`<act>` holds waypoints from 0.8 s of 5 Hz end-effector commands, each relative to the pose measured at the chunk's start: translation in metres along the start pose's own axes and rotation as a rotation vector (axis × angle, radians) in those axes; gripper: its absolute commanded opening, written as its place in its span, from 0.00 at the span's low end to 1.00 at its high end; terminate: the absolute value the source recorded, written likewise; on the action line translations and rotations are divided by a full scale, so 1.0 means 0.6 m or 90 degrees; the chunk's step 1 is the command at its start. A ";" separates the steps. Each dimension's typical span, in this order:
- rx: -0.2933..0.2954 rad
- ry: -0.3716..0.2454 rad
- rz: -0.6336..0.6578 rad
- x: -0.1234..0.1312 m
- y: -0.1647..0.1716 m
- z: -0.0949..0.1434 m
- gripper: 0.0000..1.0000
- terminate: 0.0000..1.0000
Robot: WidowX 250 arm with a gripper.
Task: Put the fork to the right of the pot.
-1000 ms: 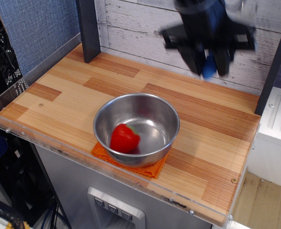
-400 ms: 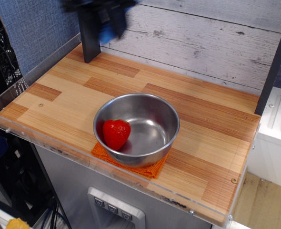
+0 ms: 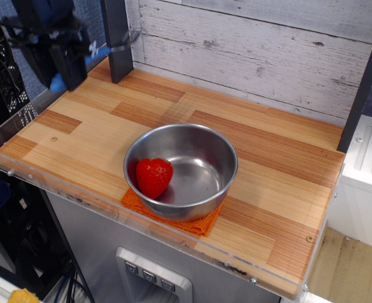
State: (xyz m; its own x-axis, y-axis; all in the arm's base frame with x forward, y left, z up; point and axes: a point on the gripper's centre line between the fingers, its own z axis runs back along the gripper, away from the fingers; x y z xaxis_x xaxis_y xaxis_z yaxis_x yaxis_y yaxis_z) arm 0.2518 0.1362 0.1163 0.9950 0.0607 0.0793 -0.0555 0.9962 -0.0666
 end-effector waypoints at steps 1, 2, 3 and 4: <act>0.085 0.000 0.015 -0.025 0.056 -0.003 0.00 0.00; 0.127 -0.028 0.088 -0.039 0.077 -0.018 0.00 0.00; 0.127 -0.027 0.161 -0.048 0.105 -0.044 0.00 0.00; 0.110 -0.004 0.187 -0.046 0.112 -0.072 0.00 0.00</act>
State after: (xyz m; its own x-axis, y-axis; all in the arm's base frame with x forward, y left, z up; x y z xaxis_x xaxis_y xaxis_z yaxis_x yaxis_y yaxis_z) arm 0.2271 0.1899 0.0437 0.9367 0.3481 0.0370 -0.3499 0.9347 0.0629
